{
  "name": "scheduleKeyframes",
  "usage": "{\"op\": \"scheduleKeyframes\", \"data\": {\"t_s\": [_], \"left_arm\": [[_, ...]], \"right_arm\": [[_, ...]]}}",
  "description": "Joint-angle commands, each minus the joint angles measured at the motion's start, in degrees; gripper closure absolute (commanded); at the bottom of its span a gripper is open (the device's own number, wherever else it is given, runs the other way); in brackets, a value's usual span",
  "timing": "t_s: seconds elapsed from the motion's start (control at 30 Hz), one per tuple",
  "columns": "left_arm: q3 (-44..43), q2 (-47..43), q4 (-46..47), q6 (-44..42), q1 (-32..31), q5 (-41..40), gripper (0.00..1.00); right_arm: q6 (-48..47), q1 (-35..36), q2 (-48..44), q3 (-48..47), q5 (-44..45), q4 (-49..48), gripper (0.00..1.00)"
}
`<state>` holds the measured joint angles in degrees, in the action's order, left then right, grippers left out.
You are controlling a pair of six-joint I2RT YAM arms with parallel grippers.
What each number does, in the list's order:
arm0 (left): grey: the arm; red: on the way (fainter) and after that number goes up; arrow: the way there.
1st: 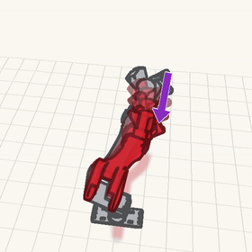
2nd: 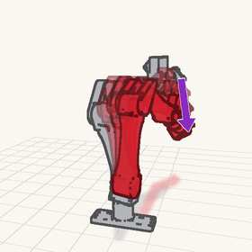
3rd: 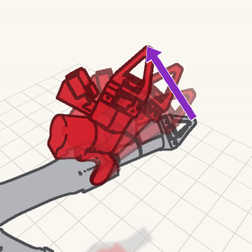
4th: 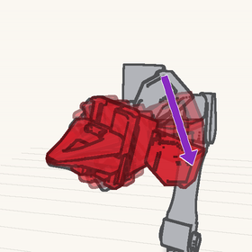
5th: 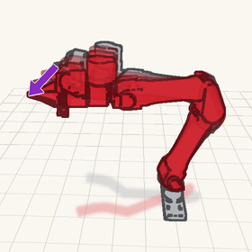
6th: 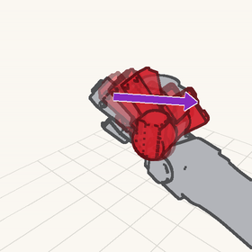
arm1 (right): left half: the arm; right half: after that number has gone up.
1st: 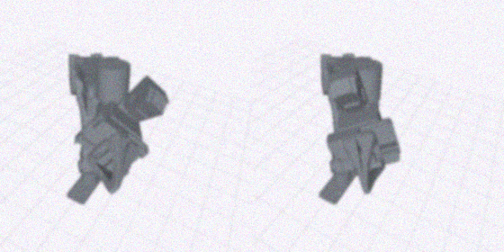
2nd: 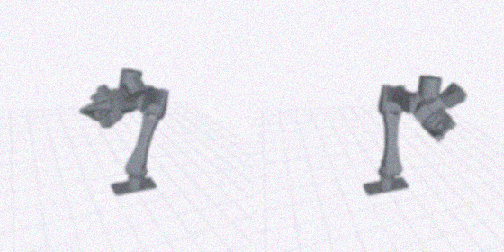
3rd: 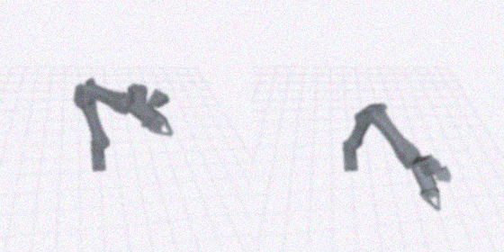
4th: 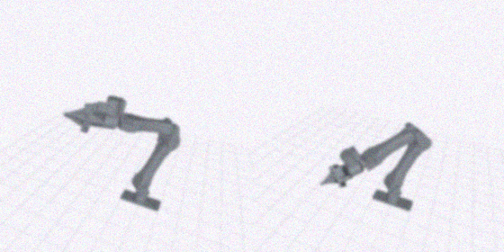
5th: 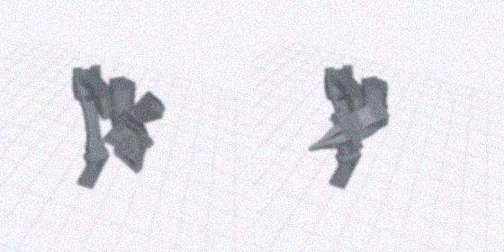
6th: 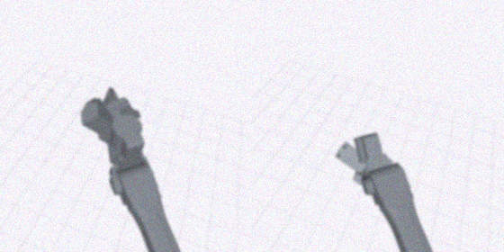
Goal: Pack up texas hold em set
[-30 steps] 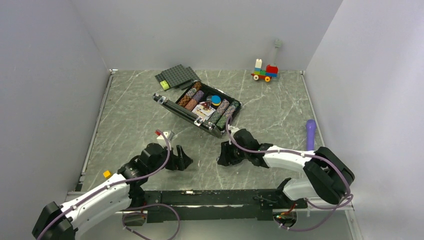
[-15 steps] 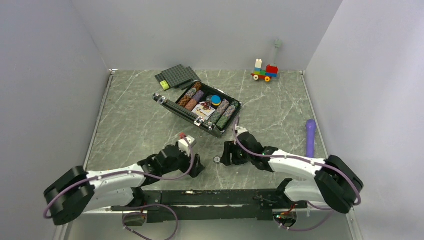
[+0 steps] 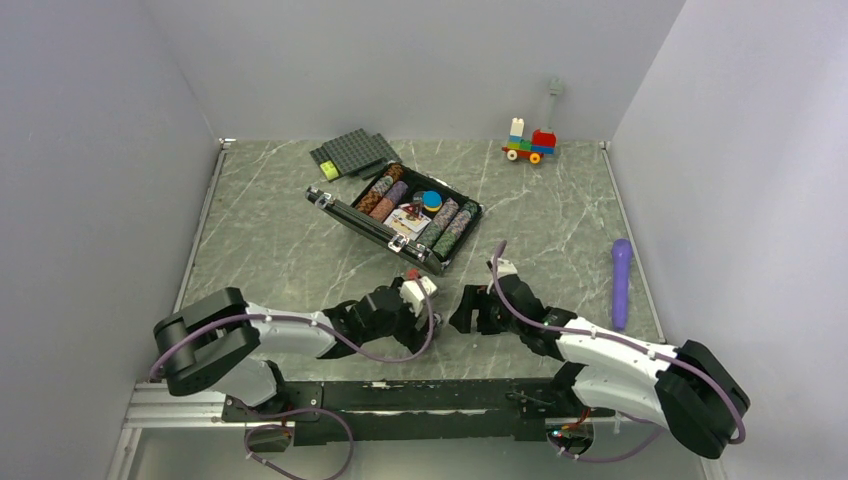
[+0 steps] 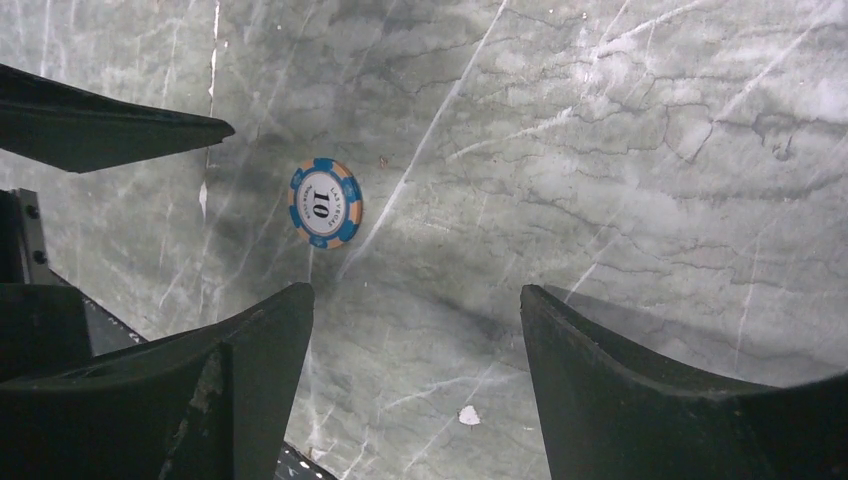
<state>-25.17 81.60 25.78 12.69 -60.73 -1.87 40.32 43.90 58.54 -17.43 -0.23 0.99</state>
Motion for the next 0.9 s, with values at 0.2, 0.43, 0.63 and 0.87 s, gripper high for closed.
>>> {"op": "scheduleKeyframes", "data": {"t_s": [0.2, 0.43, 0.63, 0.87], "left_arm": [[-5.03, 6.79, 1.4, -6.84, -3.3, -5.06, 0.21], [-5.94, 10.59, 1.13, -6.44, -3.78, -6.89, 0.3], [-5.72, 11.84, 0.94, -5.07, -3.78, -7.89, 0.38], [-6.11, 13.32, -0.95, -4.24, -3.78, -8.78, 0.44]], "right_arm": [[2.74, -0.35, -3.23, 3.59, -0.98, -5.18, 0.2], [3.39, -0.4, -2.05, 4.33, -2.26, -7.08, 0.2], [3.71, -0.42, -0.6, 4.58, -3.06, -8.16, 0.2], [3.72, -0.4, -0.58, 4.83, -3.33, -8.77, 0.2]]}}
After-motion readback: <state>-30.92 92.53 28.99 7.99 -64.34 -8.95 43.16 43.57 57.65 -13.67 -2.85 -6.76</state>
